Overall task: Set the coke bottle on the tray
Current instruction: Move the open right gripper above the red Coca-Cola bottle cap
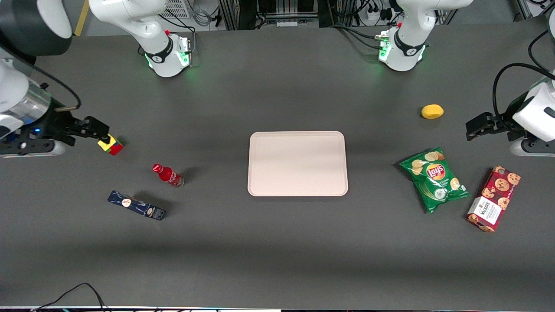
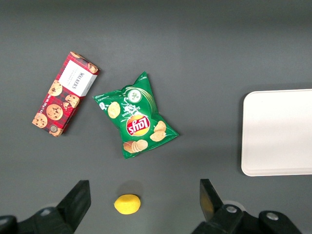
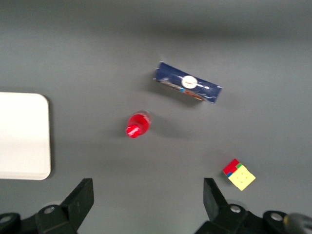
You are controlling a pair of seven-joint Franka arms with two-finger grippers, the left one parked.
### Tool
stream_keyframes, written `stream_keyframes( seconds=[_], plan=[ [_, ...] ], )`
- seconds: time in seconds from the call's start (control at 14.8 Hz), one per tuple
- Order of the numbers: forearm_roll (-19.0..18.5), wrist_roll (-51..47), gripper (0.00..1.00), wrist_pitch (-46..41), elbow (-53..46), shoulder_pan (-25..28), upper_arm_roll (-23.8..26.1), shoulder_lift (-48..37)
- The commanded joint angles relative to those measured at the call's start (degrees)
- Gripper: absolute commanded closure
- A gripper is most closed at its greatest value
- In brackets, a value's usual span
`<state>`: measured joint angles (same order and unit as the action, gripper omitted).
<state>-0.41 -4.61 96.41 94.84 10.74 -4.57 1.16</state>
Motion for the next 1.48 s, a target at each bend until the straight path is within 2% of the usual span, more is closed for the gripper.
stream_keyframes(
  seconds=[0.0, 0.27, 0.54, 1.42],
  plan=[
    [-0.1, 0.0, 0.0, -1.4, -0.7, 1.7, 0.1, 0.5],
    [0.1, 2.1, 0.0, 0.1, 4.2, 1.5, 1.1, 0.5],
    [0.0, 3.9, 0.0, 7.0, 8.5, 1.4, 1.2, 1.8],
    [-0.7, 7.7, 0.0, 13.2, 8.3, 1.7, 2.2, 15.0]
  ],
)
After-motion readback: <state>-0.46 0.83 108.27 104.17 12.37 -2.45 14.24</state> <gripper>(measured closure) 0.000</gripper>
